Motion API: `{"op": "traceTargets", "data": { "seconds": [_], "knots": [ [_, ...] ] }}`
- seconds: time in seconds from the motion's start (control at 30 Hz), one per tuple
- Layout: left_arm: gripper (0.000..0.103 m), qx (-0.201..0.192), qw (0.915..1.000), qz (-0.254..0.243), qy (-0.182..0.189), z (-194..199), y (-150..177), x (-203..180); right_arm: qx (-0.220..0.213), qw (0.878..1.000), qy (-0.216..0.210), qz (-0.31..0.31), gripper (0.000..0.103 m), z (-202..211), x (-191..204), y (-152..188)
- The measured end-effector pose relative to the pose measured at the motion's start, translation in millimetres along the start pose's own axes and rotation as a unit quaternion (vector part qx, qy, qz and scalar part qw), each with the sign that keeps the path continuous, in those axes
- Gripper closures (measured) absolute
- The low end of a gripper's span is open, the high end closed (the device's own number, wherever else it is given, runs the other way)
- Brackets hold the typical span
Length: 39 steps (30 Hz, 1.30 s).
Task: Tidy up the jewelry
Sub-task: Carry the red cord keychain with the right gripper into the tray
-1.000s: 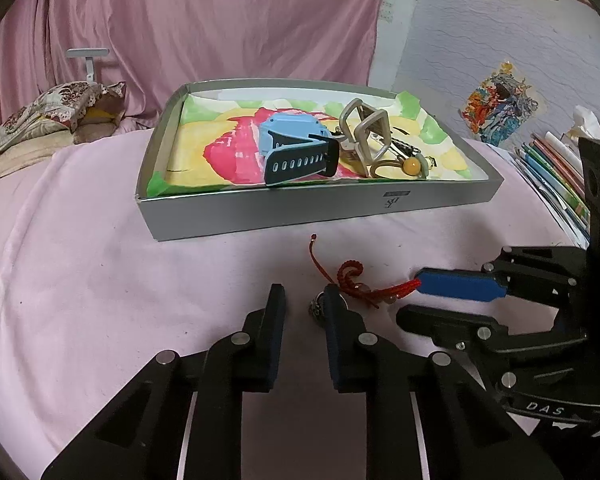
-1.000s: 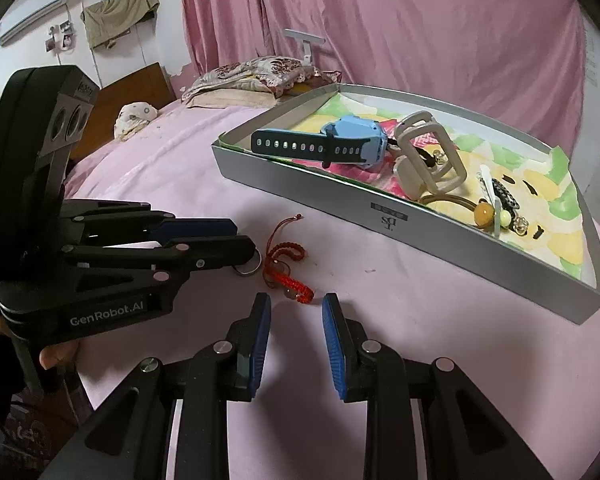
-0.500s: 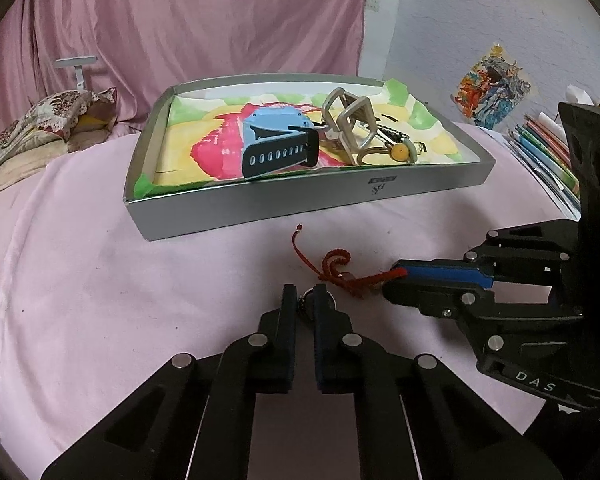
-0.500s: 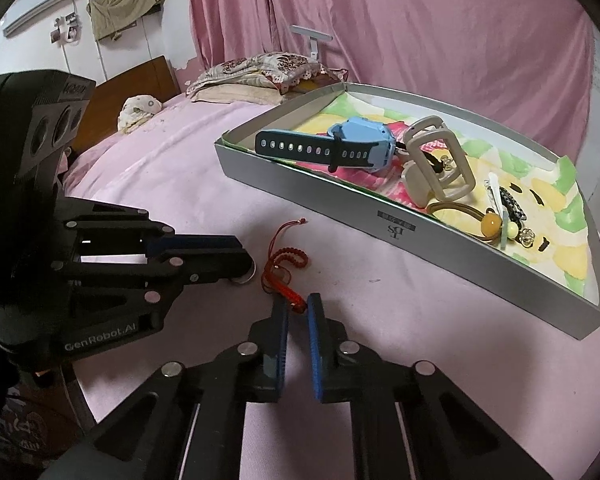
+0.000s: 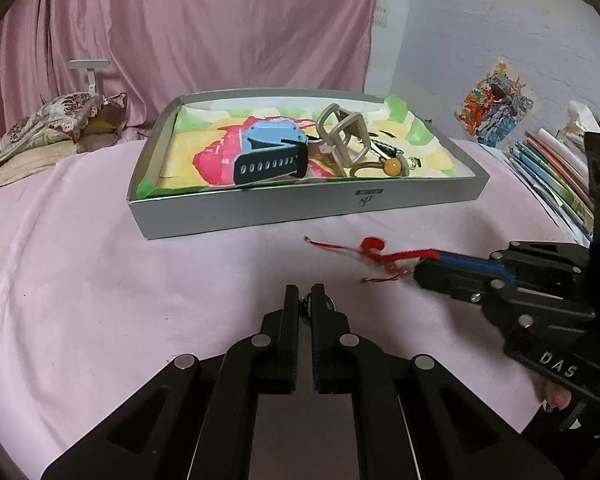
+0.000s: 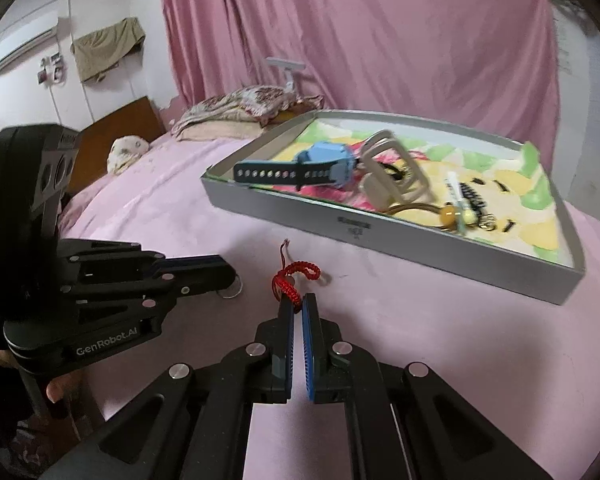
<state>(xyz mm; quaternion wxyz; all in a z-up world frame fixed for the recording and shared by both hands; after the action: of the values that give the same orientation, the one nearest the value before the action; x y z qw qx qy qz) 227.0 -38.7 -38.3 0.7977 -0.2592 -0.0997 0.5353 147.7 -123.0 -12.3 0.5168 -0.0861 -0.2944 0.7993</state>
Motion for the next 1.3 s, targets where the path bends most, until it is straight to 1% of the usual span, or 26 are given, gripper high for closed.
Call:
{"op": "traceTargets", "data": {
  "seconds": [0.2,0.4,0.5,0.67,0.8,0.87,1.0,1.17,1.3],
  "knots": [
    [0.100,-0.022,0.9997,0.012,0.001,8.5,-4.3,-2.4,-0.032,0.999,0.013,-0.012,0.099,20.1,-7.9,2.5],
    [0.100,-0.075,0.9963,0.041,0.009,24.0,-14.5,-1.5,-0.071,0.997,0.024,-0.024,0.099,38.7,-15.4,0.8],
    [0.100,-0.104,0.9929,0.055,0.017,32.5,-24.6,-1.9,-0.098,0.994,0.033,-0.029,0.099,49.7,-19.0,-3.9],
    [0.100,-0.138,0.9882,0.063,0.019,41.6,-43.9,-7.3,-0.144,0.987,0.055,-0.042,0.099,68.1,-30.2,-16.0],
    [0.100,-0.161,0.9846,0.064,0.023,43.5,-63.9,-15.5,-0.167,0.982,0.072,-0.055,0.099,74.5,-43.8,-26.7],
    [0.100,-0.170,0.9828,0.066,0.028,41.0,-74.9,-18.7,-0.170,0.981,0.068,-0.064,0.099,72.0,-53.5,-33.9],
    [0.100,-0.172,0.9813,0.077,0.036,25.5,-94.1,-20.4,-0.165,0.980,0.064,-0.095,0.099,63.6,-71.9,-41.9],
    [0.100,-0.166,0.9824,0.078,0.032,8.5,-108.1,-21.4,-0.151,0.979,0.073,-0.117,0.099,50.7,-88.9,-48.7],
    [0.100,-0.163,0.9840,0.065,0.030,-1.4,-112.7,-28.0,-0.132,0.979,0.080,-0.131,0.099,40.5,-98.2,-49.2]
  ]
}}
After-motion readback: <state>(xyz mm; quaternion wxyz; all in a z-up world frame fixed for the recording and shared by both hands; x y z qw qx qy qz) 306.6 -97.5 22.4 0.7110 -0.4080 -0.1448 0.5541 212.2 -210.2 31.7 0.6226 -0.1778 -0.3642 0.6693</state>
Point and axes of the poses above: each gripper's, at about its wrist camera, not at the fingertips, and z roughly against the way its jaws point, x to its left, y to its underside, the point moved 3 cm from there along -z, roughly the way its jaws point, and after that the axes turned 12 degrees about x, right-handed, at the moved point
